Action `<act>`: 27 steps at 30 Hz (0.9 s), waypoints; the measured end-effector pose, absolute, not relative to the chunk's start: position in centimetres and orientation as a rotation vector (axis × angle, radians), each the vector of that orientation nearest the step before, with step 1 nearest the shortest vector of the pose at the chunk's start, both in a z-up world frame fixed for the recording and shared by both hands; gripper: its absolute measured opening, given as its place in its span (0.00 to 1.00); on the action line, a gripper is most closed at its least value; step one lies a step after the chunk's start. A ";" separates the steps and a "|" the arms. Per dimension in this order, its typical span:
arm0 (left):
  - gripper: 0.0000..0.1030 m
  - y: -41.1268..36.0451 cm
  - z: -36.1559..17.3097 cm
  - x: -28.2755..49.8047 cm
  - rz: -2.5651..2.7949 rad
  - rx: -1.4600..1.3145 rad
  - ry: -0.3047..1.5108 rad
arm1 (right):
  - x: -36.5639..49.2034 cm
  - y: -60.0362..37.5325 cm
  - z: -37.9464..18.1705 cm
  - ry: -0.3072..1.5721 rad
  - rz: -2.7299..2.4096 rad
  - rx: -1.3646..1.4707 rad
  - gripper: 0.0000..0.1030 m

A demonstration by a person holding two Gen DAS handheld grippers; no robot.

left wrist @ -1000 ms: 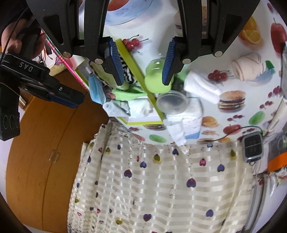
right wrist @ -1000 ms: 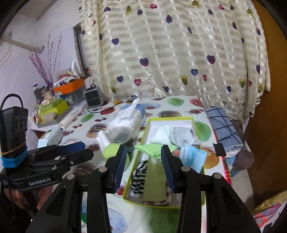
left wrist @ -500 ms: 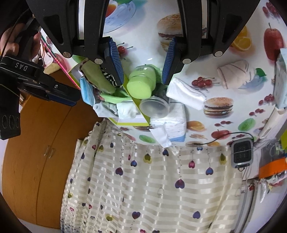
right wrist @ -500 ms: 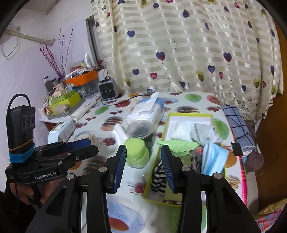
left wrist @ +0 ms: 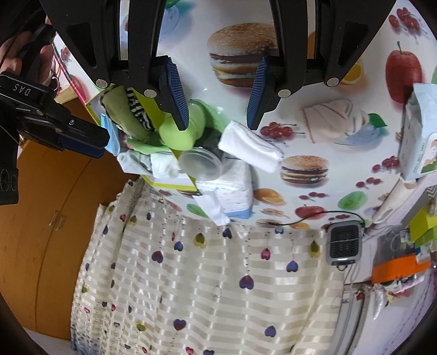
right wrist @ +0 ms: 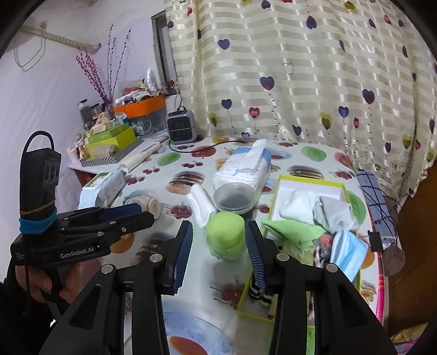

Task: Organize soft objects
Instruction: 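Move both open grippers back toward the remaining items on the table, then grasp the striped rolled towel with the left gripper while the right grasps the white cloth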

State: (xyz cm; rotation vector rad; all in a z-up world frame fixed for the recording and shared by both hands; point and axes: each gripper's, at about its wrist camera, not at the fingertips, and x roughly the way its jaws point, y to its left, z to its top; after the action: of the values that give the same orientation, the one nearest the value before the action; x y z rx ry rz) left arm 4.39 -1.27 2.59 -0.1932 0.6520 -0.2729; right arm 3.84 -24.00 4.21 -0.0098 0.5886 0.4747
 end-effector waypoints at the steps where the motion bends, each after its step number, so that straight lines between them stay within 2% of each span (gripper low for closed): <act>1: 0.42 -0.9 2.6 4.4 -0.267 -0.200 0.651 | 3.9 -23.8 4.2 0.589 0.479 -0.014 0.40; 14: 0.43 2.5 1.6 5.2 -0.154 -0.211 0.688 | 5.3 -20.1 4.0 0.613 0.546 -0.067 0.40; 27: 0.53 5.6 0.3 7.0 -0.092 -0.208 0.711 | 6.6 -17.7 3.4 0.643 0.587 -0.111 0.40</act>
State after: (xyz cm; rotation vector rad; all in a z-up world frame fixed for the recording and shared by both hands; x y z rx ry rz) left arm 7.04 5.65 0.33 -0.2083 0.7113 -0.0919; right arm 6.63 -17.71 3.37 -0.1112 0.6428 0.5871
